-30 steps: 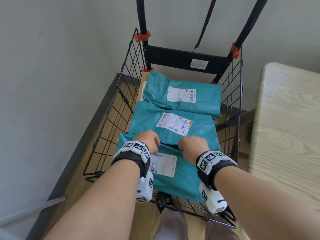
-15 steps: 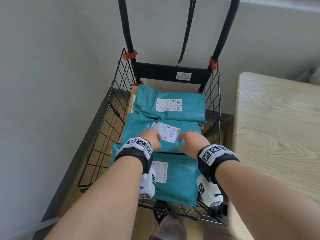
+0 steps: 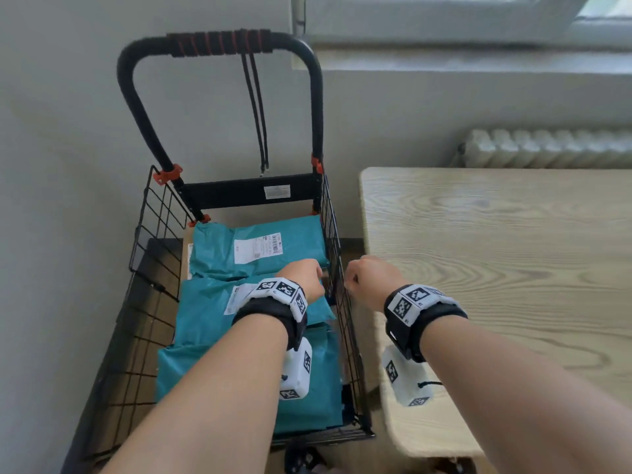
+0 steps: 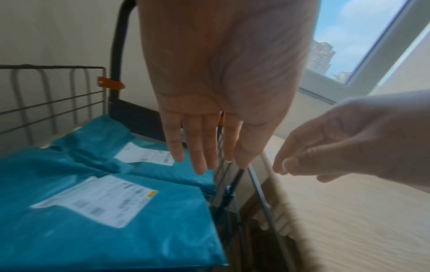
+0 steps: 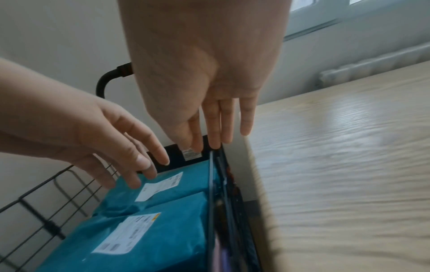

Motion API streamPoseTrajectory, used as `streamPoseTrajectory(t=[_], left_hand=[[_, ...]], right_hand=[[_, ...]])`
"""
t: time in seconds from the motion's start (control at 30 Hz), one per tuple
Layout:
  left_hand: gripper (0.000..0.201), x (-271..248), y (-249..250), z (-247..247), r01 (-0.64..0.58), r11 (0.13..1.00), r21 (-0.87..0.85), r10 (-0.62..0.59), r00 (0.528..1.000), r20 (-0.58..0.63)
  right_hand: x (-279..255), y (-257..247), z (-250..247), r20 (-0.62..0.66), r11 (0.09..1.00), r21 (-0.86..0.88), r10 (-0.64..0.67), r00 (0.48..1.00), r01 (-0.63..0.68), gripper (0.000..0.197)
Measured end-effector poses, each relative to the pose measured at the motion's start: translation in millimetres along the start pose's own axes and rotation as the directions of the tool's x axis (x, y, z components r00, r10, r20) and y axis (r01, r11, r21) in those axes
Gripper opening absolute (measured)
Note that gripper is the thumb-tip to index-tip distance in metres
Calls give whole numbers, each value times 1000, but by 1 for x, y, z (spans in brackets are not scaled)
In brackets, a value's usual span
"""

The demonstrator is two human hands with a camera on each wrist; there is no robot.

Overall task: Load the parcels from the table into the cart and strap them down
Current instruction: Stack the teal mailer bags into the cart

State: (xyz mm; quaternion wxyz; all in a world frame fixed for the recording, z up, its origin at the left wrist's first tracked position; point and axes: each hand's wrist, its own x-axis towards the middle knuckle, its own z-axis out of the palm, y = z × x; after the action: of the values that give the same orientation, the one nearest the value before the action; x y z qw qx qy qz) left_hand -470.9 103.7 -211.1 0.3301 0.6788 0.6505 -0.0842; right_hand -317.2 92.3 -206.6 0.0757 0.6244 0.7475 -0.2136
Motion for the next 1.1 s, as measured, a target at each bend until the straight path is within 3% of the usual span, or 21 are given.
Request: streamPoseTrajectory(t=[0.4, 0.67, 0.97, 1.1], left_hand=[[27, -14, 159, 31, -141, 977, 160, 136, 990, 39], [51, -27, 297, 84, -200, 956, 216, 195, 980, 46], [43, -42, 462, 124, -348, 892, 289, 356, 934, 28], [35, -51, 512, 141, -400, 865, 302, 420, 908, -1]], right_hand=[[-81, 145, -41, 0, 984, 7, 176, 984, -176, 29], [-164, 273, -61, -8, 937, 125, 330, 944, -326, 29], [-254, 404, -99, -104, 894, 181, 432, 896, -410, 31], [-284, 448, -106, -136, 855, 234, 500, 855, -463, 29]])
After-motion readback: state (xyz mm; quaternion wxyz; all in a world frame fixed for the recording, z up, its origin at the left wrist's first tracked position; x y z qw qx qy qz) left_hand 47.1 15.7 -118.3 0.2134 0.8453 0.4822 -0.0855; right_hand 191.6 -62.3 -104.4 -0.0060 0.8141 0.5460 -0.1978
